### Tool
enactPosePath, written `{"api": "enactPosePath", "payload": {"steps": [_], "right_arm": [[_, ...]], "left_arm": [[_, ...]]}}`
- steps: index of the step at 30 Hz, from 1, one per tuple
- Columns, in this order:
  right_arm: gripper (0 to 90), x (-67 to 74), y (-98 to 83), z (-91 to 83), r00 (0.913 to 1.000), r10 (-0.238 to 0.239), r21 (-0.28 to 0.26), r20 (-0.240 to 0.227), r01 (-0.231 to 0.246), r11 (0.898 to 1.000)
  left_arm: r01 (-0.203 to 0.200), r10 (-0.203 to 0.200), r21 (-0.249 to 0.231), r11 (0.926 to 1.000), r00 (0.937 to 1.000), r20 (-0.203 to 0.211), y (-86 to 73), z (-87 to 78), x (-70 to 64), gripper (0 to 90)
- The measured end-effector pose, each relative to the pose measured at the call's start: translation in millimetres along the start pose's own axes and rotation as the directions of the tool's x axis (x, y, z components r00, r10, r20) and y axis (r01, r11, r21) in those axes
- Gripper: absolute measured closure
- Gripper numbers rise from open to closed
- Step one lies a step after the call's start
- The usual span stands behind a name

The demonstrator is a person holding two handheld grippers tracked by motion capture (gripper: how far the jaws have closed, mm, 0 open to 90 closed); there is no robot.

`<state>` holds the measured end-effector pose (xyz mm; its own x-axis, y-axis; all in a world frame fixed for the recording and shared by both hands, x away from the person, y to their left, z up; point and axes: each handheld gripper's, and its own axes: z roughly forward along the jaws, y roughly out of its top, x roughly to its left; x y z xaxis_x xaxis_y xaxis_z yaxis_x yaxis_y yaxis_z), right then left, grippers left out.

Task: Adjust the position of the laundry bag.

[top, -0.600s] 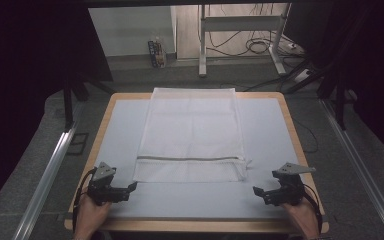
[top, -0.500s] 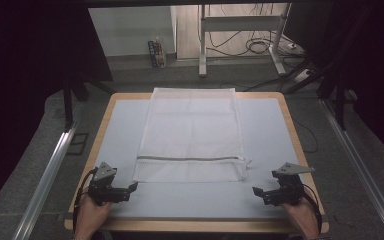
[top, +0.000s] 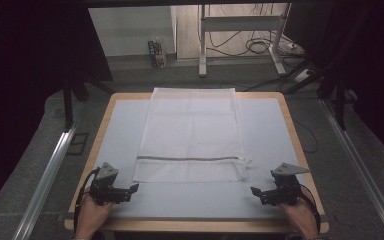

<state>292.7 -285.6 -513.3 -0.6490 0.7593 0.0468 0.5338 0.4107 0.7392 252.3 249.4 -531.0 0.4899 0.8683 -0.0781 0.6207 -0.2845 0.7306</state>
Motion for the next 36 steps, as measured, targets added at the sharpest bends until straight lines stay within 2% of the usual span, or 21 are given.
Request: {"api": "enactPosePath", "payload": {"steps": [4, 5, 8, 9, 17, 22, 27, 30, 32, 35, 36], "right_arm": [[0.0, 0.6, 0.9, 1.9, 1.0000, 0.008, 0.003, 0.003, -0.008, 1.000], [0.0, 0.5, 1.3, 2.3, 0.9999, 0.014, 0.000, 0.004, -0.014, 1.000], [0.0, -0.3, 3.0, 3.4, 0.9995, 0.031, -0.005, 0.006, -0.031, 1.000], [0.0, -0.6, 3.3, 3.8, 0.9996, 0.029, -0.006, 0.006, -0.029, 1.000], [0.0, -0.2, 8.8, 6.7, 0.9996, 0.028, -0.025, 0.004, -0.028, 0.999], [0.0, 2.7, 14.2, 9.8, 0.9999, 0.015, -0.005, 0.001, -0.015, 1.000], [0.5, 2.3, 19.2, 12.2, 1.0000, 0.006, 0.000, -0.001, -0.006, 1.000], [0.7, 1.2, 22.0, 14.2, 1.0000, 0.004, 0.022, 0.007, -0.004, 1.000], [4.9, -0.9, 24.1, 16.4, 0.9999, 0.017, 0.032, -0.003, -0.017, 0.999], [9.6, -0.8, 26.7, 16.9, 1.0000, 0.001, 0.040, 0.003, -0.001, 0.999], [14.1, 0.5, 30.2, 17.1, 0.9998, -0.018, 0.037, 0.010, 0.018, 0.999]], "left_arm": [[0.012, -0.012, -0.004, 0.9999, 0.9997, 0.023, 0.5, 0.4, 1.5, 3.8], [0.029, -0.029, -0.014, 0.9995, 0.9992, 0.028, 1.6, -0.2, 3.4, 3.8], [0.044, -0.044, -0.022, 0.9988, 0.9985, 0.032, 2.7, -0.3, 5.7, 5.4], [0.052, -0.052, -0.023, 0.9984, 0.9984, 0.022, 3.6, 0.6, 6.7, 6.0], [0.028, -0.028, -0.014, 0.9995, 0.9995, 0.012, 7.9, 5.5, 5.5, 11.6], [0.026, -0.026, -0.031, 0.9992, 0.9993, 0.025, 11.2, 7.3, 7.1, 14.3], [0.025, -0.024, -0.037, 0.9990, 0.9995, 0.019, 15.6, 11.3, 10.4, 14.7], [0.023, -0.023, -0.041, 0.9989, 0.9996, 0.018, 18.9, 14.4, 14.6, 16.5], [0.025, -0.024, -0.044, 0.9987, 0.9996, 0.014, 22.2, 17.9, 18.8, 19.4], [0.025, -0.025, -0.048, 0.9985, 0.9996, 0.012, 25.9, 20.4, 21.7, 21.8], [0.022, -0.021, -0.052, 0.9984, 0.9997, 0.011, 29.0, 22.5, 23.1, 23.7]]}}
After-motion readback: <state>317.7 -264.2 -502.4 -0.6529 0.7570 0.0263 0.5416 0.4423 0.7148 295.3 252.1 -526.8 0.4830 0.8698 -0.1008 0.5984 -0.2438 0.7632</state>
